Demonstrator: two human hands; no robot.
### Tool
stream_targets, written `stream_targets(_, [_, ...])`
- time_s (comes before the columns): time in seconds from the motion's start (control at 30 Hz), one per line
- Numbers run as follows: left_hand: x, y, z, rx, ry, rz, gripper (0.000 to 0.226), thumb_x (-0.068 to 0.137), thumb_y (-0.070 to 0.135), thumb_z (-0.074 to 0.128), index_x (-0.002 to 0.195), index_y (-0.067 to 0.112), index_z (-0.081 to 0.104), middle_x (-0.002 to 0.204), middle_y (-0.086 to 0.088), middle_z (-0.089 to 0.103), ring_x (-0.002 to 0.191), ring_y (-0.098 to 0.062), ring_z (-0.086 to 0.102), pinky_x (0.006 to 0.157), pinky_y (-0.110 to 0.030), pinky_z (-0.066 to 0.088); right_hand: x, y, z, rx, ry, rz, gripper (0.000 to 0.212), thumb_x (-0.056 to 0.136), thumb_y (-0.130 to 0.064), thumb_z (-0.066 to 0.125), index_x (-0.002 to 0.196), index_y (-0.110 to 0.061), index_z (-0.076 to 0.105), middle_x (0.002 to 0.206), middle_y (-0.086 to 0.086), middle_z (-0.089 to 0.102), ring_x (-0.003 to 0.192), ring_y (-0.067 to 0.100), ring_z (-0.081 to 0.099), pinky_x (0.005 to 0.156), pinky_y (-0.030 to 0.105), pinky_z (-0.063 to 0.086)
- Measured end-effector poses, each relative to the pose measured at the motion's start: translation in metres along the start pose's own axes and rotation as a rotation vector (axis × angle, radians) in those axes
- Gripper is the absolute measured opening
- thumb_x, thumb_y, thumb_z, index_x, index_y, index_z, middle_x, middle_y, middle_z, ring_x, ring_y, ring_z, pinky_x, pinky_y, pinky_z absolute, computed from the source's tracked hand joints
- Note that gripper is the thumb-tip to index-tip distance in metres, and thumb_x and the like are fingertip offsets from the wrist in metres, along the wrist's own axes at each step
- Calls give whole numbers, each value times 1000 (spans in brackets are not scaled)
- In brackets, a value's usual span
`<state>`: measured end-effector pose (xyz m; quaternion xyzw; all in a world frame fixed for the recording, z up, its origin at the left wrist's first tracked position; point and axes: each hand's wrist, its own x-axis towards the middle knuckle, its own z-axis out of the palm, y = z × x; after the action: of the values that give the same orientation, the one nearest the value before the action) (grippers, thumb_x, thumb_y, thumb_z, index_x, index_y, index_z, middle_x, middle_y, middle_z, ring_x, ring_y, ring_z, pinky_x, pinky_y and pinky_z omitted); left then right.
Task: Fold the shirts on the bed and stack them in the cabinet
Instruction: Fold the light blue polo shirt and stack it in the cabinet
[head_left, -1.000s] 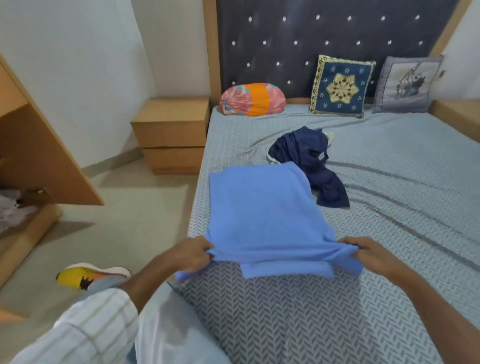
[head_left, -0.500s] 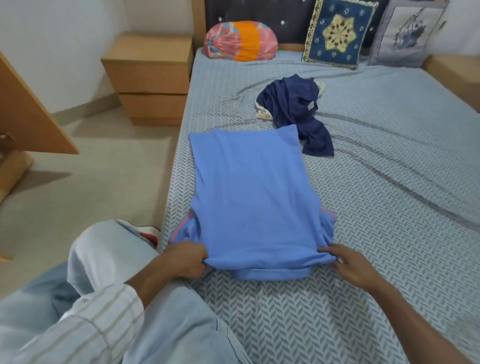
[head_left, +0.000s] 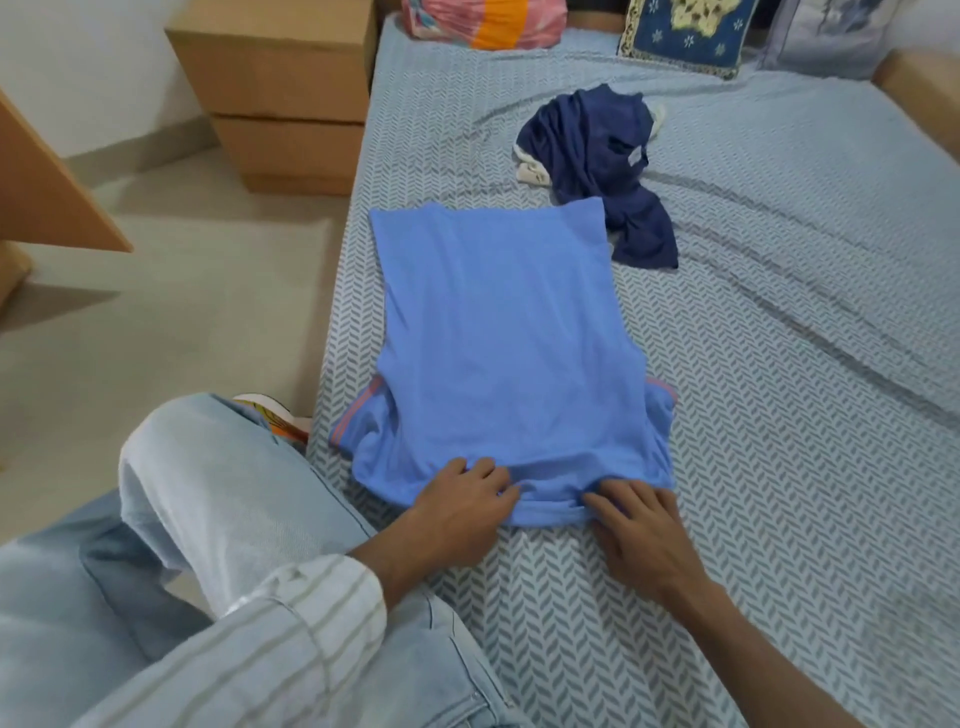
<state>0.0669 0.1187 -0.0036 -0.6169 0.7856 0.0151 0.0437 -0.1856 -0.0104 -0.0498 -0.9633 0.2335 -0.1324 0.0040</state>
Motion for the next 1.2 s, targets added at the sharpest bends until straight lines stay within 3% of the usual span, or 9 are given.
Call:
stream_targets(0.13, [6,-3,-5,-126,-73,-51,23,56,31,68,75,19,63,77,-2,62,75,-27,62,61,-33,44,9,-2,-19,94,-48,48,14,79,-29,56,82,-21,68,90,-6,62,86,20,55,74,35,30])
stream_targets(0.37, [2,8,-8,-486,-423,-60,40,68,43,49,92,19,72,94,-3,70,93,-28,65,71,-33,51,-14,-13,-33,363,-340,39,9,64,-33,60,71,-29,64,76,-16,55,78,7,48,69,32,33])
stream_targets(0.43, [5,9,-5,-497,-426,-69,39,70,45,48,87,18,71,90,-3,69,89,-28,65,72,-35,55,-9,-13,-30,548,-249,151,7,71,-24,62,74,-26,69,74,-14,59,72,4,53,66,27,39])
stream_targets(0.57, [22,16,-1,-506,-213,-28,26,85,45,56,83,20,65,87,-2,63,89,-26,60,73,-37,50,19,19,-32,628,149,789,11,87,-9,67,93,-17,72,85,-6,67,72,0,60,72,18,49])
stream_targets(0.67, [49,30,1,-599,-120,15,26,88,41,60,88,14,63,87,-5,59,92,-26,56,76,-40,48,49,69,-21,591,140,1132,18,89,-15,66,106,-11,69,92,2,69,80,17,63,77,32,51])
stream_targets(0.77, [75,52,1,-608,-115,18,36,87,48,64,95,12,63,95,-7,61,98,-28,55,79,-42,47,86,102,-10,897,51,1372,20,81,-28,74,85,-11,65,71,10,60,60,20,54,48,25,44])
stream_targets(0.9, [93,81,1,-463,-128,-49,52,83,53,66,115,11,61,107,-11,63,103,-31,56,79,-41,47,113,115,-6,931,-23,1414,28,74,-19,76,59,-14,53,59,9,48,54,17,46,49,28,36])
stream_targets(1.03, [97,90,3,-501,-88,-29,23,81,25,64,96,8,65,98,-15,67,93,-38,61,73,-42,48,98,129,-18,1019,362,1486,5,73,-18,53,74,-16,49,67,7,44,59,15,43,54,27,35])
stream_targets(1.2, [101,88,6,-638,-32,-47,16,86,24,60,95,10,63,97,-14,68,91,-38,62,72,-42,47,53,139,-23,1073,666,1583,19,81,-4,60,79,-20,49,63,-2,55,53,10,51,51,27,43])
